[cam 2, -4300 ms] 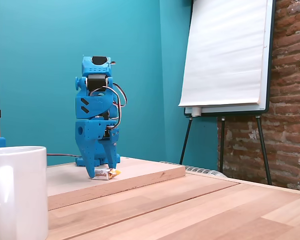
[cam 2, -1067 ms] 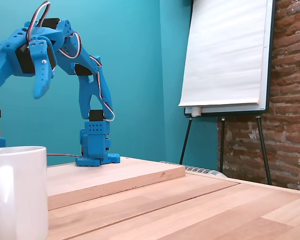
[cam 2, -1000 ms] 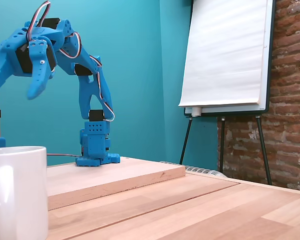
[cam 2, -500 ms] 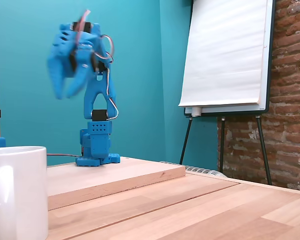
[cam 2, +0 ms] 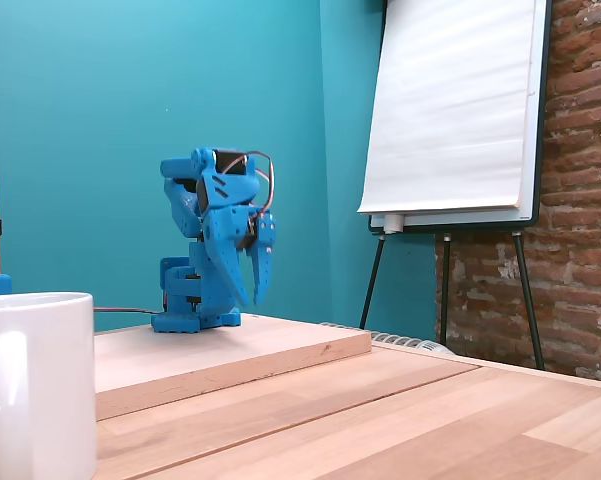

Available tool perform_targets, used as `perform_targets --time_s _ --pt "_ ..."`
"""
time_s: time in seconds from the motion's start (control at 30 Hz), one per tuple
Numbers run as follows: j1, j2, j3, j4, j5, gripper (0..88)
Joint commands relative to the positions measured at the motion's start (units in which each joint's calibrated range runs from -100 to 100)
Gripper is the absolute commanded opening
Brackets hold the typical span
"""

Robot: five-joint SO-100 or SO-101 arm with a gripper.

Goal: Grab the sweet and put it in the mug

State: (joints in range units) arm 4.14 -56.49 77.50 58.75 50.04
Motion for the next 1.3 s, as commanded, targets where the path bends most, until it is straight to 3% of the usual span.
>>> perform_targets --time_s 0.0,0.27,1.27 --pt "-2.76 -7.19 6.27 -0.68 0.15 3.5" --pt "-6.17 -18.29 22.23 -0.68 0.49 3.5" --pt "-6.53 -19.58 22.5 0.37 -0.05 3.5"
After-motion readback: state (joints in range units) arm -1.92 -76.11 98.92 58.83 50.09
